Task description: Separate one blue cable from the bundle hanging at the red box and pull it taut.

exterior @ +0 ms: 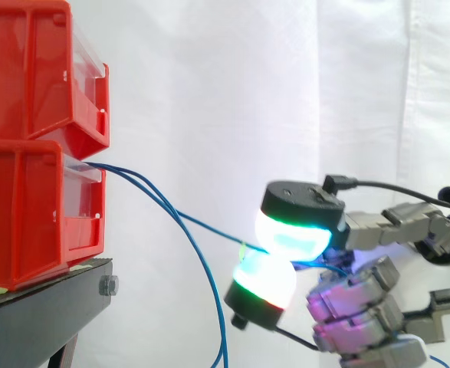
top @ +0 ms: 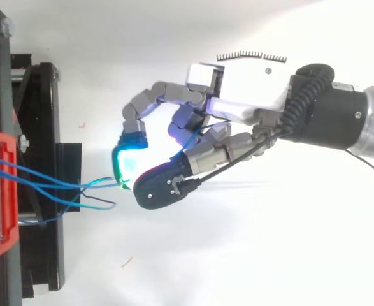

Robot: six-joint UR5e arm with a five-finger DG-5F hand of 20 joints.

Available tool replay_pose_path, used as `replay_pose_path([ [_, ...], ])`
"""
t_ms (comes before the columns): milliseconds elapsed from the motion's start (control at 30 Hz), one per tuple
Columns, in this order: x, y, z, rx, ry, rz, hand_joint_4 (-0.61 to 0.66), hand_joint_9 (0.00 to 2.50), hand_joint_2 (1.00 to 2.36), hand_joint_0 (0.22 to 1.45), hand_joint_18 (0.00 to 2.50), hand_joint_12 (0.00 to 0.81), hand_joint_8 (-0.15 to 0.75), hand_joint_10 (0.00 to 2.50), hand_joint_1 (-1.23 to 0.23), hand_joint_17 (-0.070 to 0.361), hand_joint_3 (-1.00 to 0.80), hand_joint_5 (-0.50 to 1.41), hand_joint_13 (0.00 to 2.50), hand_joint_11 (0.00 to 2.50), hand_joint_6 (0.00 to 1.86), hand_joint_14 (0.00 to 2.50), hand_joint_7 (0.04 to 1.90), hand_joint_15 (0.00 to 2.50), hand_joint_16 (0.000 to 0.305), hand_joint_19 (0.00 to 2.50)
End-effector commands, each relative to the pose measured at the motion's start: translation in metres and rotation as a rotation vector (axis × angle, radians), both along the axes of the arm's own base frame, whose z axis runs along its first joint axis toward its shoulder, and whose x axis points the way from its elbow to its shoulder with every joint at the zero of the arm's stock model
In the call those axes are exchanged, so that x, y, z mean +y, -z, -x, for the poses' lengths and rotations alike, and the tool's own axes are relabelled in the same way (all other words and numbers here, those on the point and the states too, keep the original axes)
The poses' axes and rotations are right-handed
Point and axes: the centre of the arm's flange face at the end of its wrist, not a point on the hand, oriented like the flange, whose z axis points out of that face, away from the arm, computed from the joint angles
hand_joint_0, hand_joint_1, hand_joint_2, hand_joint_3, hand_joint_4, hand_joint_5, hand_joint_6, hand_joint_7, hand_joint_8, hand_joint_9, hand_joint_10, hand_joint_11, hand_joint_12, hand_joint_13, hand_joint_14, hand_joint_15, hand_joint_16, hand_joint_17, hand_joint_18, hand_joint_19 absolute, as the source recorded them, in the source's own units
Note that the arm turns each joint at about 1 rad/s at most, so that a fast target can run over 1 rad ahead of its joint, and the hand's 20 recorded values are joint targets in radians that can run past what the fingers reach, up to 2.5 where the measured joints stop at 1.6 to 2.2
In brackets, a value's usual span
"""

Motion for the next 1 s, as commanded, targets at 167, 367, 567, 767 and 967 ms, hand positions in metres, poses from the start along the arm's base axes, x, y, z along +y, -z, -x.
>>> replay_pose_path([
  [167,-0.004,-0.028,0.017,0.07,-0.009,0.041,-0.28,1.07,1.03,0.66,1.35,0.32,0.291,2.12,-0.76,0.087,-0.04,-0.17,0.85,1.43,0.91,2.36,1.16,1.53,0.039,1.59],
  [367,-0.003,-0.037,0.026,0.112,-0.011,0.054,-0.28,1.07,1.03,0.66,1.35,0.316,0.297,2.12,-0.76,0.087,-0.04,-0.17,0.86,1.41,0.91,2.33,1.16,1.54,0.039,1.58],
  [567,-0.003,-0.038,0.025,0.104,-0.008,0.054,-0.29,1.08,1.03,0.66,1.34,0.316,0.298,2.11,-0.76,0.089,-0.04,-0.17,0.86,1.42,0.91,2.32,1.17,1.54,0.039,1.58],
  [767,0.001,-0.038,0.02,0.056,-0.008,0.061,-0.29,1.08,1.03,0.66,1.34,0.325,0.297,2.1,-0.76,0.09,-0.04,-0.17,0.86,1.42,0.91,2.31,1.18,1.54,0.04,1.58],
  [967,0.005,-0.037,0.02,0.054,-0.016,0.081,-0.29,1.07,1.03,0.66,1.34,0.322,0.296,2.1,-0.76,0.088,-0.04,-0.17,0.86,1.43,0.91,2.3,1.17,1.54,0.039,1.58],
])
